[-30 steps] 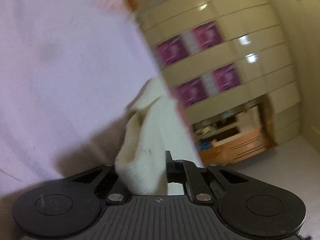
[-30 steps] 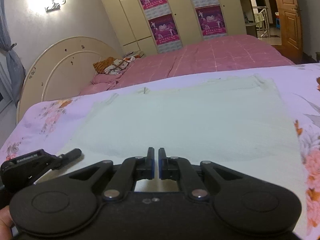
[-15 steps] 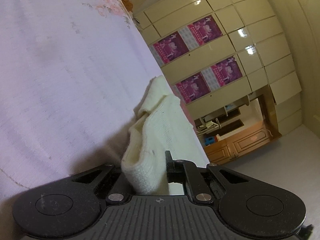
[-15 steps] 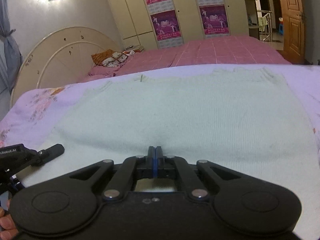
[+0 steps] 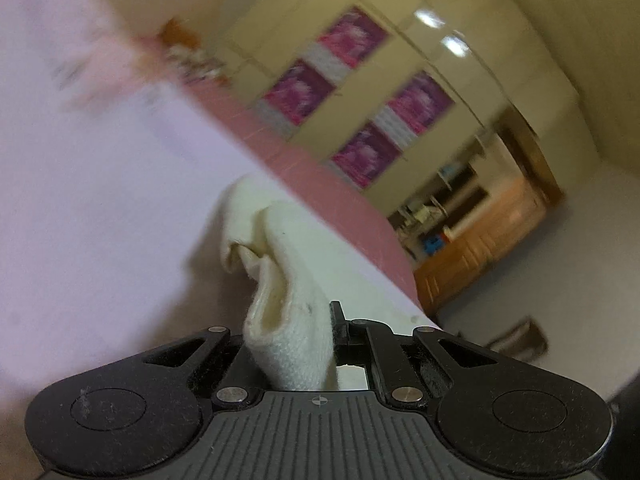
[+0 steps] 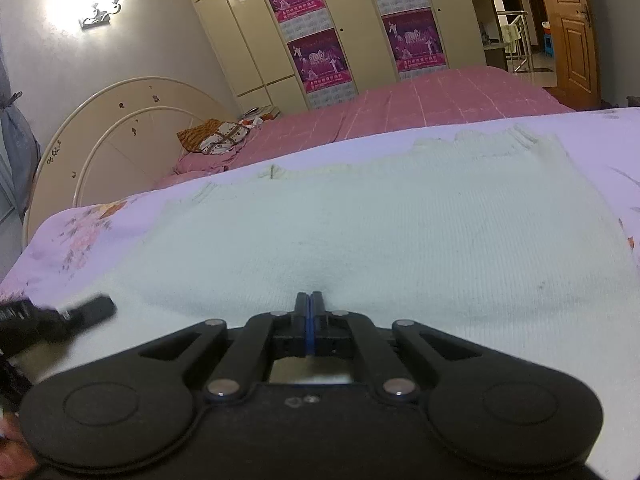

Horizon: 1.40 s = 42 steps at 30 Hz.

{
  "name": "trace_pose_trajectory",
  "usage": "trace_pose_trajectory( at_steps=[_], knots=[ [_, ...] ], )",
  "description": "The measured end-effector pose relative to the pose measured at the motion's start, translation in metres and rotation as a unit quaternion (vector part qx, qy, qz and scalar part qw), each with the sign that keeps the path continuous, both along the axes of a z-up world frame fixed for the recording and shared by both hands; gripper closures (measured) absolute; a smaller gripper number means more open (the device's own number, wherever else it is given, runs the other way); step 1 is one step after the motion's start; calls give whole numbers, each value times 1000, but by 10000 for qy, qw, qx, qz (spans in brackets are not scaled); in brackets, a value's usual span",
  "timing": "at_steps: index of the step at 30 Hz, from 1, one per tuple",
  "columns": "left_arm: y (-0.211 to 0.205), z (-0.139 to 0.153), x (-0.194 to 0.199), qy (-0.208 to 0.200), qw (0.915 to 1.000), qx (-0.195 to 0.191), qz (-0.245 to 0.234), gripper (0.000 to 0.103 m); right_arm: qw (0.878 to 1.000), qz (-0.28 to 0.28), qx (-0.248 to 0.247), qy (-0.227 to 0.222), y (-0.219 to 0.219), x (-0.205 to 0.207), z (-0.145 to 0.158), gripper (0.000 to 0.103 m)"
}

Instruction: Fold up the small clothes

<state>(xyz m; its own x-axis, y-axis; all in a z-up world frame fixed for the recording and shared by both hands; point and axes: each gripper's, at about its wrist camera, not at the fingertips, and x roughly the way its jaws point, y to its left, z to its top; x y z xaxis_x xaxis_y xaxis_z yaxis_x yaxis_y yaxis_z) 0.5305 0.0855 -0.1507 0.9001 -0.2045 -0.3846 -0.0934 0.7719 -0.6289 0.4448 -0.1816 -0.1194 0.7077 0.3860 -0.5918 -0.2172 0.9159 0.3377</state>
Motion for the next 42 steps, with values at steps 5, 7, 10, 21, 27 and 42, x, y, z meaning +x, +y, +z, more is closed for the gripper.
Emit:
trace_pose_trajectory(
  at_steps=[5, 7, 10, 21, 27, 42],
  knots=[
    [-46, 54, 13, -104, 9914, 934, -911, 96, 9931, -661, 965, 8, -45, -10, 15, 93],
    [-71, 69, 17, -87, 9831, 1308, -1274, 96, 9862, -985, 1329, -81, -73, -17, 22, 93],
    [-107, 76, 22, -15, 9718, 1614, -1718, 96, 9778, -1358, 1586, -174, -116, -28, 34, 93],
    [-220, 55, 5, 522, 9206, 2418, -3020, 62, 9677, -1877, 1682, 20, -205, -61, 29, 83],
    [-143, 85, -28, 81, 9489, 1602, -2716, 54, 9682, -1639, 1889, 105, -204, -67, 24, 75],
    [-37, 41, -12, 797, 9786, 951, -1639, 54, 9841, -1213, 1291, 144, -169, -24, 16, 60]
  ],
)
